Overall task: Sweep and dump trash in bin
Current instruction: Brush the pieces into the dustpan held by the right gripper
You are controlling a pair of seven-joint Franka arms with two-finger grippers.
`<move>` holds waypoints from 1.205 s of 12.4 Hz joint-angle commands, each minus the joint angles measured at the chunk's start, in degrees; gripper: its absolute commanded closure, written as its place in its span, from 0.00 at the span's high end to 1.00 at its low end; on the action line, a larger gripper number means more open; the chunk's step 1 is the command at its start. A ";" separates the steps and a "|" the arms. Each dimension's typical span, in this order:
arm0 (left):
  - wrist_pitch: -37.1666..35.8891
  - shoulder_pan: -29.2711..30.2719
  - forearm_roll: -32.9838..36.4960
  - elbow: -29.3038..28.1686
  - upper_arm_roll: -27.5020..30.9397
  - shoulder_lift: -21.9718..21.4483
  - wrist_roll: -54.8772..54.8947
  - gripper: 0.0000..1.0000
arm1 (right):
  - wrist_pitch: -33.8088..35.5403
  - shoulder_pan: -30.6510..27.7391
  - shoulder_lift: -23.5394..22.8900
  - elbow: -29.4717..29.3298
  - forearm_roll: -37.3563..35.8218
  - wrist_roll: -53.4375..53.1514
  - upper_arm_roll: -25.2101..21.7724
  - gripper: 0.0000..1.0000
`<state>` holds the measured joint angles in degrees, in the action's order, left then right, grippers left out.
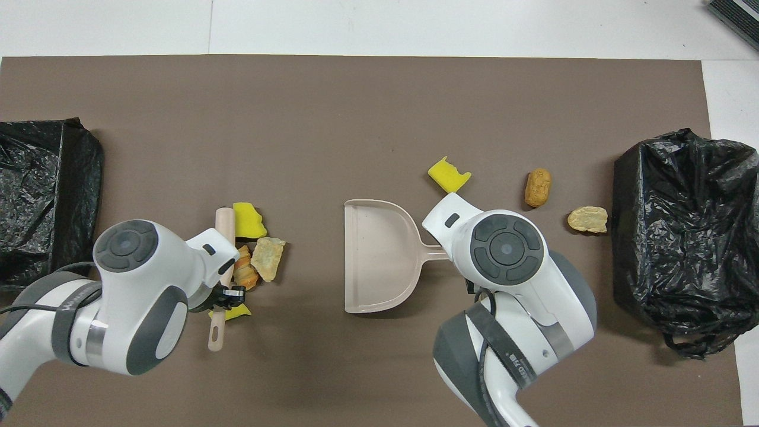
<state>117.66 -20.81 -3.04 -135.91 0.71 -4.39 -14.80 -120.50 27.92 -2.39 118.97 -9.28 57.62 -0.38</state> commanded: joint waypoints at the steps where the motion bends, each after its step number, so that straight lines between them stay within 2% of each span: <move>1: 1.34 -5.02 -5.01 1.26 0.70 1.84 0.38 0.00 | -1.06 -0.15 1.34 1.79 -1.01 -2.33 0.38 0.00; 5: 2.30 -10.83 -15.12 4.69 0.70 3.51 -0.76 0.00 | -0.88 -0.15 1.34 1.79 -1.01 -2.33 0.38 0.00; 7: 5.28 -15.82 -18.04 4.87 -0.18 4.73 -2.77 0.00 | -0.79 -0.15 1.34 1.88 -1.01 -2.33 0.38 0.00; 9: 5.66 -19.96 -22.07 7.93 -0.18 6.23 -4.35 0.00 | -0.62 -0.15 1.34 1.88 -1.01 -2.33 0.38 0.00; 11: 5.39 -21.29 -22.27 10.83 -2.01 6.41 -11.27 0.00 | -0.62 -0.15 1.42 1.96 -1.01 -2.33 0.38 0.00; 13: 3.99 -20.94 -22.18 11.81 -3.08 5.37 -13.14 0.00 | -2.01 -1.11 1.86 3.71 -1.01 -1.46 0.29 0.00; 15: -2.14 -20.33 -21.57 11.55 -2.64 3.17 -16.55 0.00 | -5.87 -1.73 3.00 6.34 -0.57 -1.54 0.29 0.00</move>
<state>120.40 -41.44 -24.19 -124.44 -2.49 0.67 -28.68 -122.72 27.29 -1.95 121.10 -9.28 57.31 -0.44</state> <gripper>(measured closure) 0.744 0.678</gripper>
